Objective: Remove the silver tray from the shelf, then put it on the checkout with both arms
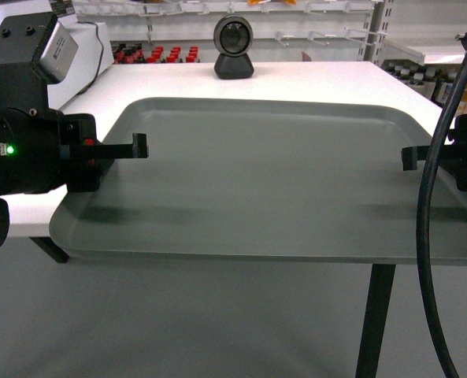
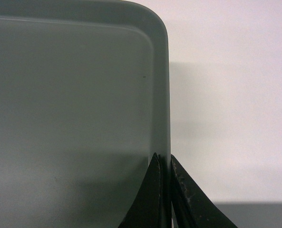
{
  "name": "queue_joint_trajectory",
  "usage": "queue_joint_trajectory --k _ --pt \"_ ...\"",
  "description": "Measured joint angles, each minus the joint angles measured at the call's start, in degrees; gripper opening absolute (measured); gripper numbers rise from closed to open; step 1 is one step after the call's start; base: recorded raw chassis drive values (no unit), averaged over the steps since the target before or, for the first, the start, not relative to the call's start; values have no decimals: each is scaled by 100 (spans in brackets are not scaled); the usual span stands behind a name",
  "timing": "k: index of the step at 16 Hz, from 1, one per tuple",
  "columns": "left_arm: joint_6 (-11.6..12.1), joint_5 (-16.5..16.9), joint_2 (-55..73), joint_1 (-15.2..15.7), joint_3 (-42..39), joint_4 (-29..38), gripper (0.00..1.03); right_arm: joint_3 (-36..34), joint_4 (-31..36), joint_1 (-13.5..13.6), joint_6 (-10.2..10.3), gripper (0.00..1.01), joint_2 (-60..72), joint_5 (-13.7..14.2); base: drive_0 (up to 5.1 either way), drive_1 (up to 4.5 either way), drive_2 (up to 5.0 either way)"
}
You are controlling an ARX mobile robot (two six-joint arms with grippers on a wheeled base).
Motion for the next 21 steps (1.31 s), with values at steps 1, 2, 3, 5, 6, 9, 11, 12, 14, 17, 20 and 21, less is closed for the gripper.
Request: queue_joint_trajectory --k 1,2,3,5,6,9,11,12,14,17,20,21 --pt "0 -2 0 0 0 -24 3 0 4 0 0 3 0 0 -7 414 -428" --pt "0 -2 0 0 0 13 3 0 39 0 -2 3 0 2 -8 413 -429" --pt "0 -2 0 0 0 -4 3 0 0 -2 -2 3 2 -2 -14 407 -436" --pt "0 0 0 0 0 2 3 -4 39 0 0 3 0 0 -14 407 -435" --pt "0 -2 0 0 0 -2 3 -4 44 0 -2 3 0 0 -9 412 -430" --pt "0 -2 0 2 0 13 3 -4 52 0 -4 3 0 2 -8 413 -429" --pt "0 0 0 0 0 17 3 -7 26 -2 -15 3 0 2 -1 210 -211" --pt "0 0 11 0 0 4 3 -7 24 -2 -15 3 4 -2 0 0 0" --pt "0 0 11 0 2 -7 3 -7 2 -2 -17 3 4 0 0 0 0" --pt "0 0 11 0 2 -2 3 -7 4 -2 -15 3 4 0 0 0 0" --pt "0 -2 11 0 2 -4 3 -59 275 -2 -20 3 20 -26 0 0 0" --pt "-61 -210 13 -24 11 -42 3 -262 1123 -2 -17 3 125 -122 0 0 0"
